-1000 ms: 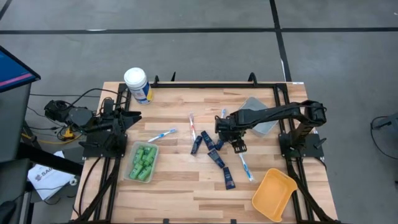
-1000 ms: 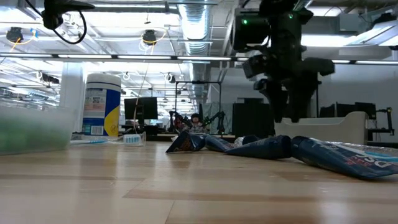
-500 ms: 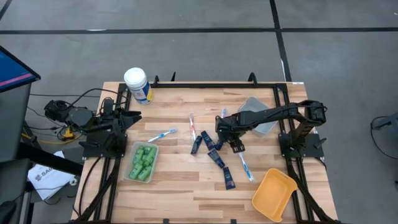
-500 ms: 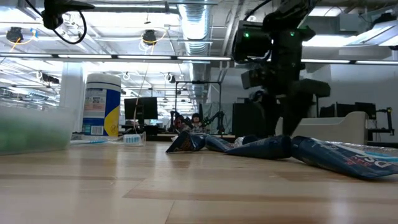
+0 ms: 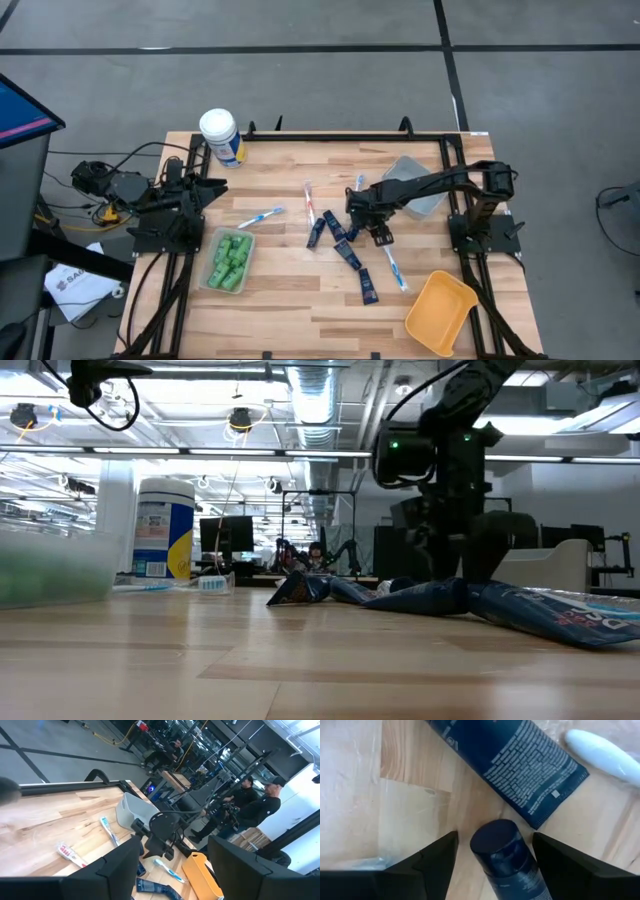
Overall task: Pick & Place Travel size toiletries
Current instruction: Put the blue shave cream tube into the gray bin
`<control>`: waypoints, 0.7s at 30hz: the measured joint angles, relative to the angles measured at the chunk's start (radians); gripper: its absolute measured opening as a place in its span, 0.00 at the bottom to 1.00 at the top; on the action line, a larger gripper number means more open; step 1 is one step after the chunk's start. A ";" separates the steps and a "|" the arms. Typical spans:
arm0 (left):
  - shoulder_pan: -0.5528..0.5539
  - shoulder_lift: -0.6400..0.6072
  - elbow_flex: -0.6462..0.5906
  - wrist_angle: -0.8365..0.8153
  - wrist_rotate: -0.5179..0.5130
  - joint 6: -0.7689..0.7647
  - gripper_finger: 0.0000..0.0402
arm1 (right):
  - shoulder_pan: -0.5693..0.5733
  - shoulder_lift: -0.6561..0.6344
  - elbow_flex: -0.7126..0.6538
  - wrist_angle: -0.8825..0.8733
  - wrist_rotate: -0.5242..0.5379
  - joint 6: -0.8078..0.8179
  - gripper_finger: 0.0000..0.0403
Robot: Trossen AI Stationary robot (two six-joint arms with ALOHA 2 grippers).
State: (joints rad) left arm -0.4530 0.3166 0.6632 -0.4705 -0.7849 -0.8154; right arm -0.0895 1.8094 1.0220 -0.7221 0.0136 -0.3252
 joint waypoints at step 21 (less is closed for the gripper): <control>0.000 0.000 0.000 0.001 0.000 0.000 0.58 | -0.013 -0.015 0.185 -0.086 0.013 0.121 0.33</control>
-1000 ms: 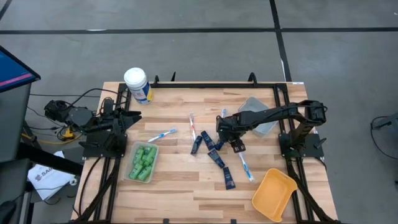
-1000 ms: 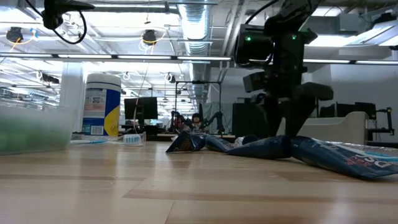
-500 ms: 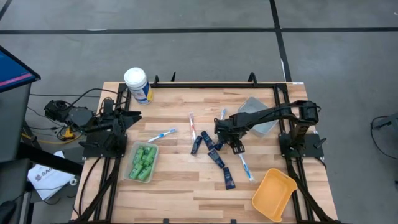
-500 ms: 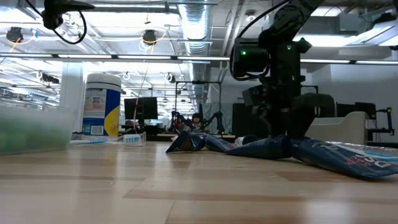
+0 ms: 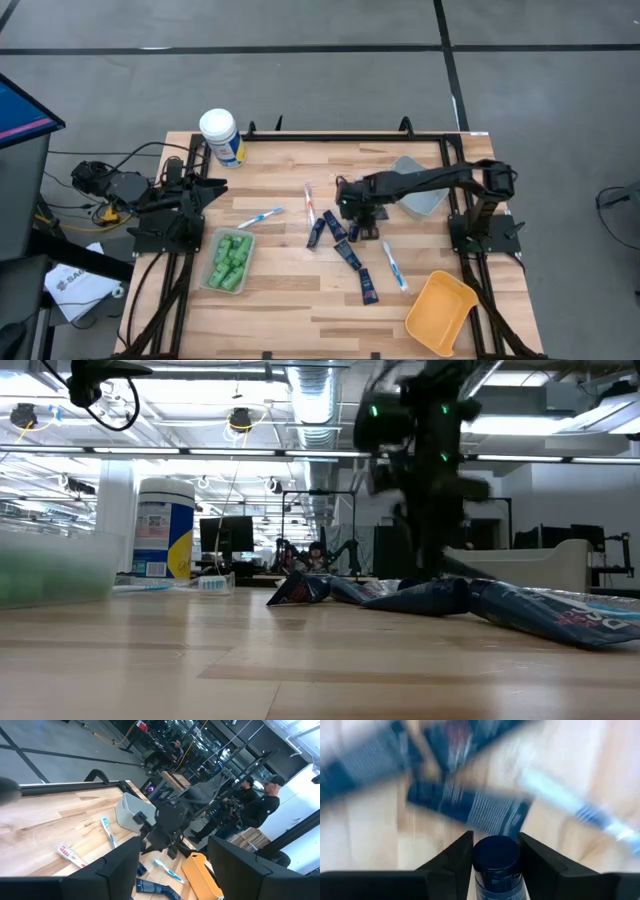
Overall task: Pick & Place Travel size toiletries
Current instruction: Put the blue shave cream tube into the gray bin
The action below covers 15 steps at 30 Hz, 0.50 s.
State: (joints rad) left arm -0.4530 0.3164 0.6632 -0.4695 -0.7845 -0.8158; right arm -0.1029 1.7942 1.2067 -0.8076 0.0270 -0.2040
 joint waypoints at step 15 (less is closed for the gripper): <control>0.000 0.002 0.000 0.000 -0.002 0.000 0.58 | -0.308 -0.230 0.084 -0.137 0.117 0.299 0.36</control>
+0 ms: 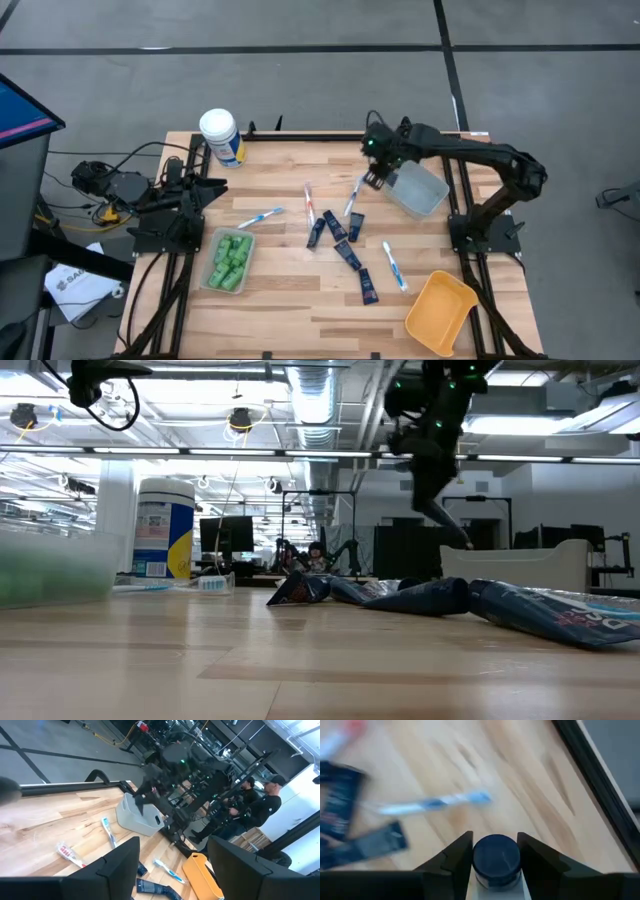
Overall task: Pick & Place Travel size toiletries
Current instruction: Put the blue shave cream tube into the gray bin
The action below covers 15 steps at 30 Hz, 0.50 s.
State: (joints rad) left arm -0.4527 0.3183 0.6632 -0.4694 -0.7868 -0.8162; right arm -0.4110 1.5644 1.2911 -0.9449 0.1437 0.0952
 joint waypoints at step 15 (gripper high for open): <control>0.000 0.000 0.000 0.000 -0.001 -0.003 0.58 | -0.096 0.028 -0.132 -0.146 0.090 0.131 0.37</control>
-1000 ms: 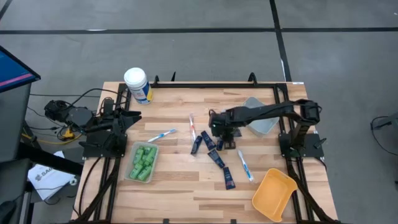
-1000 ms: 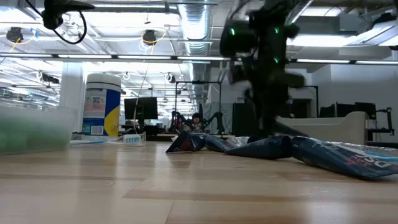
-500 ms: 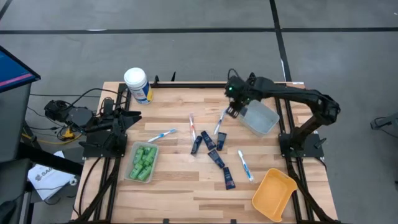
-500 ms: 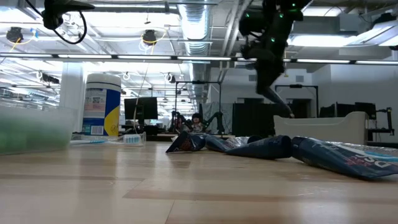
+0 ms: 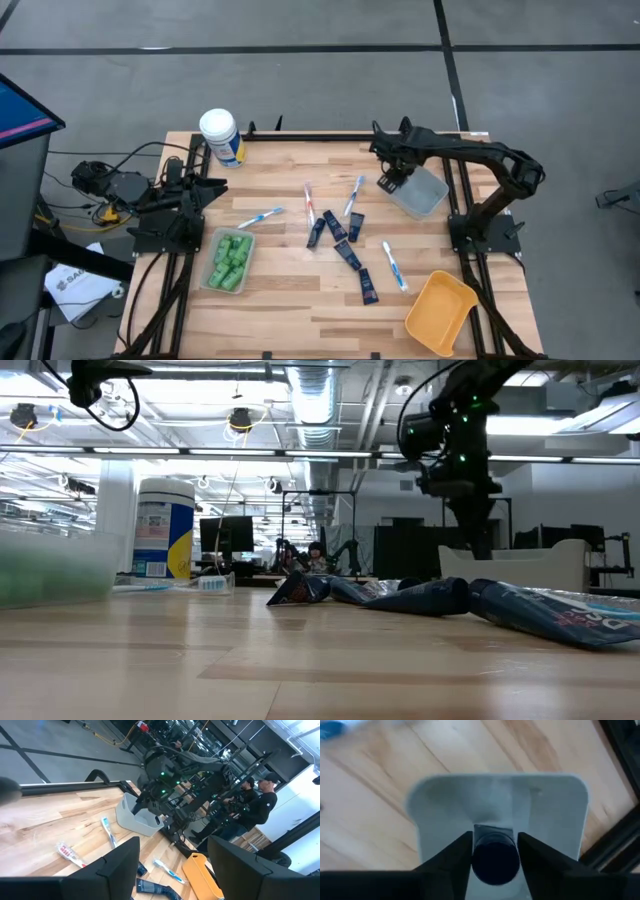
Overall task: Pick & Place Travel size toiletries
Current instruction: Put the blue shave cream tube into the gray bin
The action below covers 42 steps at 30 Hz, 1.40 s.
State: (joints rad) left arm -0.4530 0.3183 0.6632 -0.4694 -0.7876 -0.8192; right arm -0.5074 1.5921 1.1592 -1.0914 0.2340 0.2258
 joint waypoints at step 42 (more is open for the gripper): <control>0.000 0.000 0.000 -0.001 -0.016 0.003 0.58 | 0.547 -0.013 -0.031 0.231 -0.058 1.143 0.63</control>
State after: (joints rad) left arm -0.4529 0.3187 0.6632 -0.4709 -0.8040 -0.8160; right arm 0.0400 1.5790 1.1286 -0.8602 0.1761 1.3684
